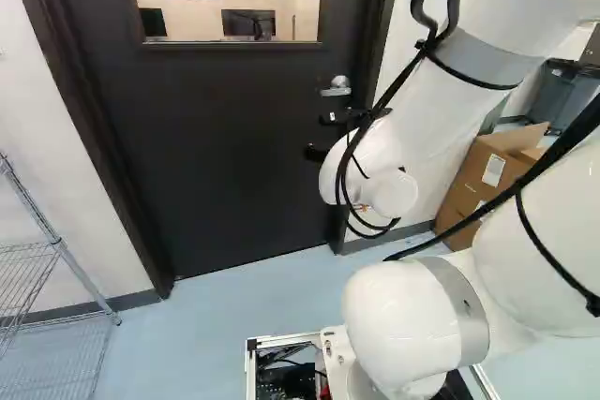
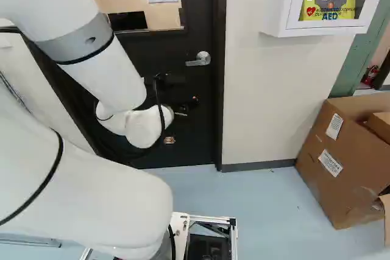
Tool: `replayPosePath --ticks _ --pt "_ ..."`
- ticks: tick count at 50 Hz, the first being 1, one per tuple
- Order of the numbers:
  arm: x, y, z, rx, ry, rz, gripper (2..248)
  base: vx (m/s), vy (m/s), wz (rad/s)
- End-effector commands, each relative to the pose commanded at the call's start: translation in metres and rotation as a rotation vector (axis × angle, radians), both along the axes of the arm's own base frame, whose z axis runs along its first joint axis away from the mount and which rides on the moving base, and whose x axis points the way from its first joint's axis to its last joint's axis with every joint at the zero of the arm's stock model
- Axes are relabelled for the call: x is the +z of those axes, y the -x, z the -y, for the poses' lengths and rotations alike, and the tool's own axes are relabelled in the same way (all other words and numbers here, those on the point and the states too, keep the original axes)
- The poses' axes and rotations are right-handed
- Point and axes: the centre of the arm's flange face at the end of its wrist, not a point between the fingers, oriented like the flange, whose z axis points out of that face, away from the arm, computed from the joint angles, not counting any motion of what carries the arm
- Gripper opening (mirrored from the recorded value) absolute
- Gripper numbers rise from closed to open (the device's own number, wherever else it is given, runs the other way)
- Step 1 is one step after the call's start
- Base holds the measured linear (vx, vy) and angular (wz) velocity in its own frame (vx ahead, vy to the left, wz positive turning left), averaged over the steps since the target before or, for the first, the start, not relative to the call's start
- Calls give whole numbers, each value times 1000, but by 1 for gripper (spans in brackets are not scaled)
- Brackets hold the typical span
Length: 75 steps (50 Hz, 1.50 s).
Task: Open the door and move inside
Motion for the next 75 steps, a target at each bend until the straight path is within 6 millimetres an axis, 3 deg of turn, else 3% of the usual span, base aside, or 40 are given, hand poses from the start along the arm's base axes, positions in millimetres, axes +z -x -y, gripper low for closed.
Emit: replayPosePath --ticks 75 --pt "82 -113 -6 15 -1 166 247 0 0 0"
